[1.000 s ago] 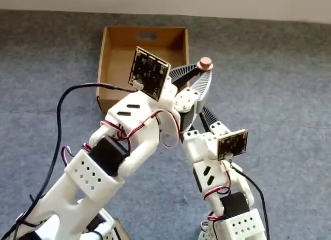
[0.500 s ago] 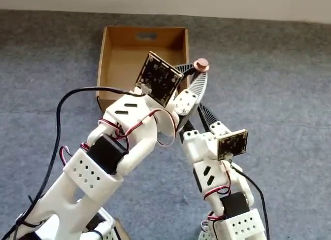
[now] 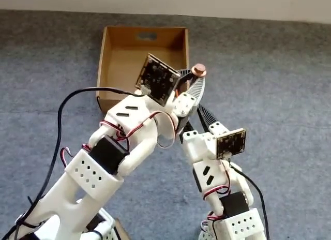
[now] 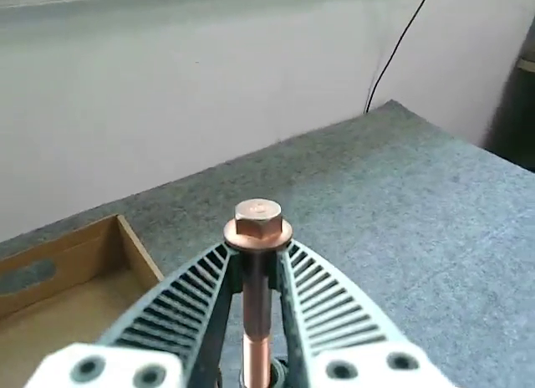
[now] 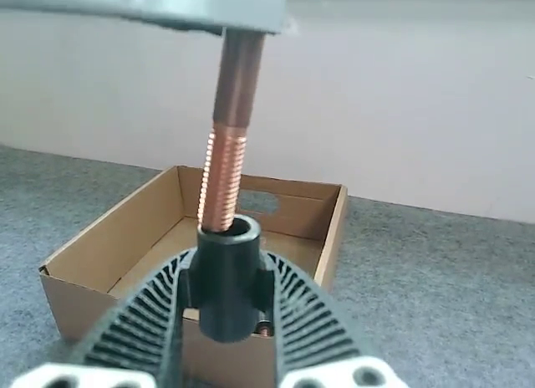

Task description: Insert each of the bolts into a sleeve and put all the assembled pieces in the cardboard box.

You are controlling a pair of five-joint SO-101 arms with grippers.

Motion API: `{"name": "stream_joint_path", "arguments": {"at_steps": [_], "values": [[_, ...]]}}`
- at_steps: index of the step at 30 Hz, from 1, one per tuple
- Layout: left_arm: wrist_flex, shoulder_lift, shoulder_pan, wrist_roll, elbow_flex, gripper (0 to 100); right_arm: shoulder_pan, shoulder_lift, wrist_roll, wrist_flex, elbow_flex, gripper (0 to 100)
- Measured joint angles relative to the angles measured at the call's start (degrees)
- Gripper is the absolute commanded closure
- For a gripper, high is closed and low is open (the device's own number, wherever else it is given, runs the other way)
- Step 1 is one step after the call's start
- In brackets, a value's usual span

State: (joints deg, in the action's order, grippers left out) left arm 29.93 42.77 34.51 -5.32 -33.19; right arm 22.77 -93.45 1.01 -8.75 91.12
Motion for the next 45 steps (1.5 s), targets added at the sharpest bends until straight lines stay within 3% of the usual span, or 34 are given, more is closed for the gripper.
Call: {"name": "stream_joint_path", "arguments": {"at_steps": [23, 30, 45], "values": [[-0.5, 1.2, -3.1, -3.1, -4.0, 99, 0.1, 0.2, -0.2, -0.1, 0.2, 99.1], [-5.4, 0.7, -3.1, -3.2, -5.2, 99, 0.0, 0.0, -0.2, 0.0, 0.0, 99.1], [-6.6, 0.8, -3.1, -3.2, -9.2, 99, 0.0, 0.1, -0.1, 0.0, 0.1, 99.1]]}}
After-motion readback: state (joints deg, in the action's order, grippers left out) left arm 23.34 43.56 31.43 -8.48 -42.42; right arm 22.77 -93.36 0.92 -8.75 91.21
